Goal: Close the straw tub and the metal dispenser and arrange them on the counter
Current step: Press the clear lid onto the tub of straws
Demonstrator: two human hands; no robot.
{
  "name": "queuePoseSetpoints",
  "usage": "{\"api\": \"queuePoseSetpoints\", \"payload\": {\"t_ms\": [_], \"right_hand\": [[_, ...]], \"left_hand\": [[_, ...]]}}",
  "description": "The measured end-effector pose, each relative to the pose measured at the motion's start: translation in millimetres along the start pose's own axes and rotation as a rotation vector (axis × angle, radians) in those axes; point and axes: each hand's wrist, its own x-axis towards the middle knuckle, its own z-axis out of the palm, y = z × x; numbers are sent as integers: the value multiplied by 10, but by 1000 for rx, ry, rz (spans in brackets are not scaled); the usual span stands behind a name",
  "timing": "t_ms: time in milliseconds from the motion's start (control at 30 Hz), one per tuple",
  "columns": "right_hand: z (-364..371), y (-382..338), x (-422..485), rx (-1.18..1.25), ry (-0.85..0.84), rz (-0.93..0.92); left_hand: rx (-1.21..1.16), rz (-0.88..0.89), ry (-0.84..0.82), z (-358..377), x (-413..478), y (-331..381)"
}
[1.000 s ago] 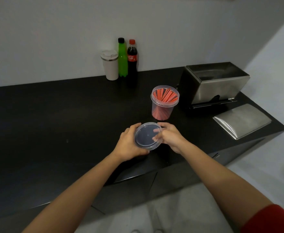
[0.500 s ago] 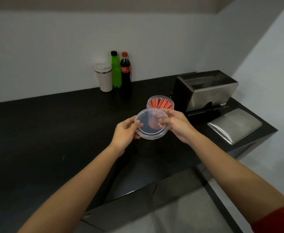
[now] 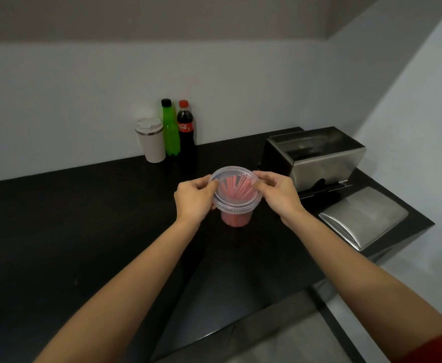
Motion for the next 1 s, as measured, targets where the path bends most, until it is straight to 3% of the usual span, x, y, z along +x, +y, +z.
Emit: {"api": "queuePoseSetpoints", "payload": {"t_ms": [433, 1000], "right_hand": [[-232, 192, 650, -74, -89, 47], [-160, 348, 870, -149, -121, 27]], "left_hand": [[416, 72, 74, 370, 349, 113], [420, 9, 18, 363, 513, 27]]}}
